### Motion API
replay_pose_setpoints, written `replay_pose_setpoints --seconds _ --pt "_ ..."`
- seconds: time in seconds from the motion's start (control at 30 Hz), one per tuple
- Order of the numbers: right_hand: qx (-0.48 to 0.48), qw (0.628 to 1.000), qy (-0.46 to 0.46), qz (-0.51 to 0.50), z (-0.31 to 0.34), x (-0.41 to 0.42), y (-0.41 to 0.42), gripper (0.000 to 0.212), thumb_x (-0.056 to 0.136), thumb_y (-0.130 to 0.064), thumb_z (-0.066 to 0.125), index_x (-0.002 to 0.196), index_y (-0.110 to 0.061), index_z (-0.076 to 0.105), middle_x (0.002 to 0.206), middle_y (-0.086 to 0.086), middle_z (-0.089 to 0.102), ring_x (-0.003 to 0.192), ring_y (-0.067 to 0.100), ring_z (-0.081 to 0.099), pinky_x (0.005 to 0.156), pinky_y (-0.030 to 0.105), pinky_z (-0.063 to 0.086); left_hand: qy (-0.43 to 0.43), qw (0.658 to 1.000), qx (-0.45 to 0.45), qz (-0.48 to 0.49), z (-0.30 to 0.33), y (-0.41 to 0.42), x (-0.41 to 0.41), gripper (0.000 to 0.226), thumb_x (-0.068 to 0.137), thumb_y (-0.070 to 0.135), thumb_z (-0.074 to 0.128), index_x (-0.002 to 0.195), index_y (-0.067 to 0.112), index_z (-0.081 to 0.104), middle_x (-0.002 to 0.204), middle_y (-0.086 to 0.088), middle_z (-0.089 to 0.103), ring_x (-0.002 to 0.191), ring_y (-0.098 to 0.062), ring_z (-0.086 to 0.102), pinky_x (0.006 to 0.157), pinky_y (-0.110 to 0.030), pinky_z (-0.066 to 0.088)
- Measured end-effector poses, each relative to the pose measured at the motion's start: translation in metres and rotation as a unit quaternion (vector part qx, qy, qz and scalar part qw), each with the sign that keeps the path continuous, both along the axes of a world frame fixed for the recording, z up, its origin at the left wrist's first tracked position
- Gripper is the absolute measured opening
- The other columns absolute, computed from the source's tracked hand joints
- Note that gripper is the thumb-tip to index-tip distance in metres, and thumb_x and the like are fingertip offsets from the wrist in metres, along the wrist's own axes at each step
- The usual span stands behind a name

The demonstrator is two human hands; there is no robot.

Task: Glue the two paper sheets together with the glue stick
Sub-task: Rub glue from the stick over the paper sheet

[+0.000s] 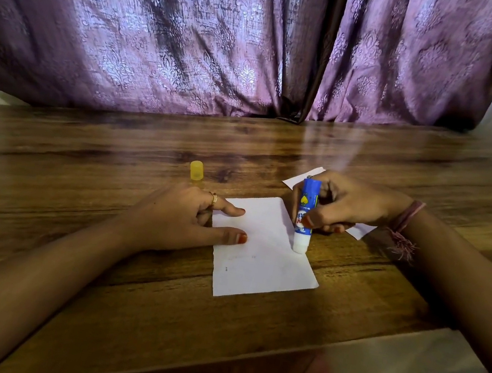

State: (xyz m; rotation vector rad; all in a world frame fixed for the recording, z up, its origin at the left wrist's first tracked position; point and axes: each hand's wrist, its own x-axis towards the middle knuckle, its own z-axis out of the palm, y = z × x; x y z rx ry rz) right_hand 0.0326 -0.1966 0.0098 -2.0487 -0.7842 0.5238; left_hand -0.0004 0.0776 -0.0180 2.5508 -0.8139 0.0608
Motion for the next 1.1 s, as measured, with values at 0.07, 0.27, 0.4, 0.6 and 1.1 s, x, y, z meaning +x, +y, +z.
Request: replay_pose_setpoints --seconds 0.07,0.27,0.4,0.6,1.1 --pt "0.002 1.0 -0.001 -0.005 0.0009 0.0003 0.0001 0.029 0.065 -0.03 0.068 0.077 -0.005 0.062 0.056 0.009 0.054 0.04 0.014 0.045 0.041 0.019 0.032 0.001 1.0 0.0 -0.002 -0.0002 -0.0004 0.0002 0.068 0.064 0.08 0.048 0.115 0.038 0.063 0.045 0.01 0.039 0.045 -0.009 0.04 0.05 -0.033 0.032" --pt "-0.004 1.0 0.003 0.001 0.0013 -0.0017 -0.0006 0.022 0.067 -0.021 0.069 0.077 -0.003 0.06 0.053 0.005 0.054 0.039 0.01 0.046 0.038 0.017 0.034 -0.01 1.0 0.006 -0.005 -0.0003 0.0005 0.0002 0.067 0.065 0.08 0.047 0.115 0.038 0.063 0.046 0.011 0.041 0.044 -0.009 0.041 0.048 -0.028 0.031" --pt "-0.002 1.0 -0.003 -0.011 0.0007 -0.0017 -0.0002 0.027 0.066 -0.023 0.068 0.078 0.0 0.06 0.056 0.013 0.051 0.04 0.016 0.042 0.041 0.02 0.029 -0.005 1.0 -0.002 -0.003 -0.0013 -0.0004 0.0001 0.067 0.065 0.079 0.049 0.115 0.038 0.063 0.046 0.011 0.04 0.046 -0.01 0.042 0.051 -0.034 0.035" --pt "-0.009 1.0 -0.006 0.006 0.0016 -0.0034 0.0012 0.036 0.064 -0.029 0.066 0.077 0.004 0.059 0.054 0.011 0.051 0.039 0.013 0.044 0.039 0.02 0.031 -0.003 1.0 -0.004 -0.008 -0.001 -0.0004 0.0006 0.066 0.066 0.079 0.049 0.116 0.037 0.063 0.044 0.011 0.039 0.044 -0.008 0.039 0.051 -0.032 0.034" --pt "-0.015 1.0 0.004 0.021 0.0008 -0.0054 0.0013 0.04 0.067 -0.027 0.067 0.079 0.01 0.058 0.059 0.02 0.051 0.042 0.02 0.042 0.042 0.027 0.03 -0.006 1.0 -0.003 -0.004 -0.0017 -0.0005 0.0005 0.066 0.066 0.078 0.049 0.116 0.036 0.063 0.045 0.011 0.039 0.045 -0.009 0.04 0.051 -0.038 0.036"
